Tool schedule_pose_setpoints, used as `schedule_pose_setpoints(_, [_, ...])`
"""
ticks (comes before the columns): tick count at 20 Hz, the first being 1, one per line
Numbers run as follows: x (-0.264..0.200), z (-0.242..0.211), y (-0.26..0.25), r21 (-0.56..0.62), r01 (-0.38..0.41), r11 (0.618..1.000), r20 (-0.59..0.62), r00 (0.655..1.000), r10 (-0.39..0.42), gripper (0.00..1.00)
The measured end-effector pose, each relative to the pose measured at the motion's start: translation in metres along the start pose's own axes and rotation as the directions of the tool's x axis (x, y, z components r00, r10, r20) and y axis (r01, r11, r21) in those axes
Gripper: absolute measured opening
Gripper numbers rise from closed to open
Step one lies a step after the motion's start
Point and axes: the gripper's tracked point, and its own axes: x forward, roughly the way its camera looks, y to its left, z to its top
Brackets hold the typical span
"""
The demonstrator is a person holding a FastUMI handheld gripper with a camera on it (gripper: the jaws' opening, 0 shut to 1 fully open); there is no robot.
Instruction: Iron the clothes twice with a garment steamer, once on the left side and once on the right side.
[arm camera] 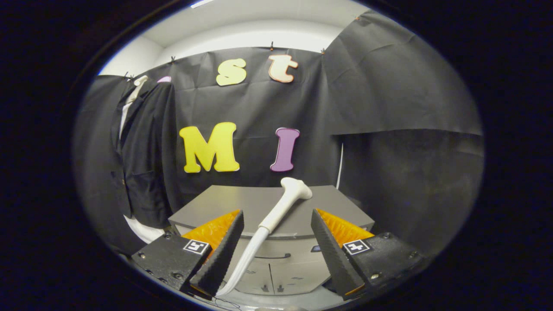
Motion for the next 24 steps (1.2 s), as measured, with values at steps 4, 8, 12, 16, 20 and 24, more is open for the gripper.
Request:
schedule_pose_setpoints(4, [0.074, -0.019, -0.013, -0.030, 0.001, 1.000, -0.092, 0.996, -0.004, 0.98])
schedule_pose_setpoints(8, [0.117, -0.046, -0.011, -0.021, -0.026, 0.999, -0.203, 0.979, 0.022, 0.97])
schedule_pose_setpoints(12, [0.132, -0.063, 0.006, -0.067, -0.066, 0.996, -0.267, 0.963, 0.046, 0.97])
schedule_pose_setpoints(16, [0.137, -0.068, 0.004, 0.006, -0.047, 0.999, -0.303, 0.952, 0.047, 0.89])
schedule_pose_setpoints(20, [0.136, -0.064, 0.003, 0.048, -0.023, 0.999, -0.334, 0.942, 0.037, 0.79])
schedule_pose_setpoints(24, [0.136, -0.060, 0.019, 0.147, -0.073, 0.986, -0.339, 0.933, 0.120, 0.54])
